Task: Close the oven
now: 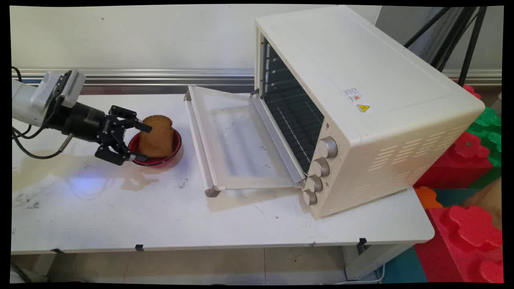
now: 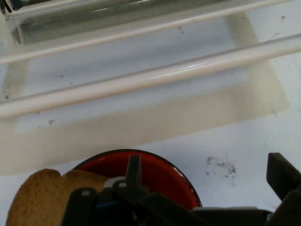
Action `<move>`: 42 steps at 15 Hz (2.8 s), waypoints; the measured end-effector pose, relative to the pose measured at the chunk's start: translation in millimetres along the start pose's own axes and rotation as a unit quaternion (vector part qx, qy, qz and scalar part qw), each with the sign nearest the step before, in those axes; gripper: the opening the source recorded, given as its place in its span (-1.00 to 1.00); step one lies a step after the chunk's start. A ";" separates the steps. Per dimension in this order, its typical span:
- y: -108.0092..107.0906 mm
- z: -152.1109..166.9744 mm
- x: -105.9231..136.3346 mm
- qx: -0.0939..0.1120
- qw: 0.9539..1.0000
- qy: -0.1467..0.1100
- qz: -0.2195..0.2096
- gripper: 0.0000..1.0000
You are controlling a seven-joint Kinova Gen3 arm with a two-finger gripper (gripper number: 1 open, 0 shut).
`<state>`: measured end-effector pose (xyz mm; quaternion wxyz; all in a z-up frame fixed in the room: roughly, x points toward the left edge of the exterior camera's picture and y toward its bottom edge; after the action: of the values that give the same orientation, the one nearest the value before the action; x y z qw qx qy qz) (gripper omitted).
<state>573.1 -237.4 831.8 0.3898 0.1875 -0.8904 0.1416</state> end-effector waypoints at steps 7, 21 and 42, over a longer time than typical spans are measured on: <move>-2.7 17.6 2.2 0.009 1.000 0.004 -0.023 1.00; -3.8 92.7 12.1 0.027 0.999 -0.003 -0.037 1.00; 4.2 133.3 11.9 0.025 0.999 -0.005 -0.040 -1.00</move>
<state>478.3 -289.4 752.9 0.3863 0.2335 -0.8801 0.1469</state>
